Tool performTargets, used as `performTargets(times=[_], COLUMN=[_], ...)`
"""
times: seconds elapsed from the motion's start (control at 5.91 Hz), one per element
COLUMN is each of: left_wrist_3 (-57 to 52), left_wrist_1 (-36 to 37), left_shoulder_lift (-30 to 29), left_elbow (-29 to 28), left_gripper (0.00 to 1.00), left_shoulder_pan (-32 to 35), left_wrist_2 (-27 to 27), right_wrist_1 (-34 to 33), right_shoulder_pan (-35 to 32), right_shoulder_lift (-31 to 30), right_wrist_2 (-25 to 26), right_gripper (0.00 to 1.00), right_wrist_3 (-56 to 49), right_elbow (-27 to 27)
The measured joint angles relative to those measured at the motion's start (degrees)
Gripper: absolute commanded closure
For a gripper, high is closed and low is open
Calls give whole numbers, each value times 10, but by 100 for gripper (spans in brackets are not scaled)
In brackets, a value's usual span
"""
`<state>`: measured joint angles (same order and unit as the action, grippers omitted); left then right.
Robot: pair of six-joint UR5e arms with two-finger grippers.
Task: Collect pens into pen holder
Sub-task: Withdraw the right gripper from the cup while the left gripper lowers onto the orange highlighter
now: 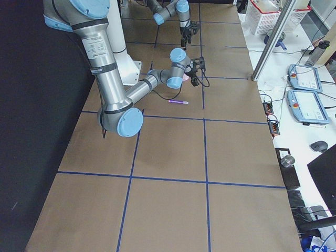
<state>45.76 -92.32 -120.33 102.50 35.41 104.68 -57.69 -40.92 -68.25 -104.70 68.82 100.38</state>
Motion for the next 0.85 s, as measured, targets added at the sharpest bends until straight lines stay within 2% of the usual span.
performTargets(times=[0.17, 0.34, 0.85], left_wrist_3=[12, 17, 33], left_wrist_1=[-1, -3, -22], left_shoulder_lift=[-8, -12, -16], left_elbow=[-18, -35, -79], left_gripper=[0, 0, 0], left_shoulder_pan=[-5, -8, -21], left_wrist_2=[0, 1, 1], right_wrist_1=[-81, -128, -163], right_shoulder_pan=[-27, -38, -42], right_shoulder_lift=[2, 4, 6], right_wrist_2=[-46, -65, -85], right_gripper=[0, 0, 0], right_wrist_3=[0, 0, 2], right_elbow=[19, 26, 28])
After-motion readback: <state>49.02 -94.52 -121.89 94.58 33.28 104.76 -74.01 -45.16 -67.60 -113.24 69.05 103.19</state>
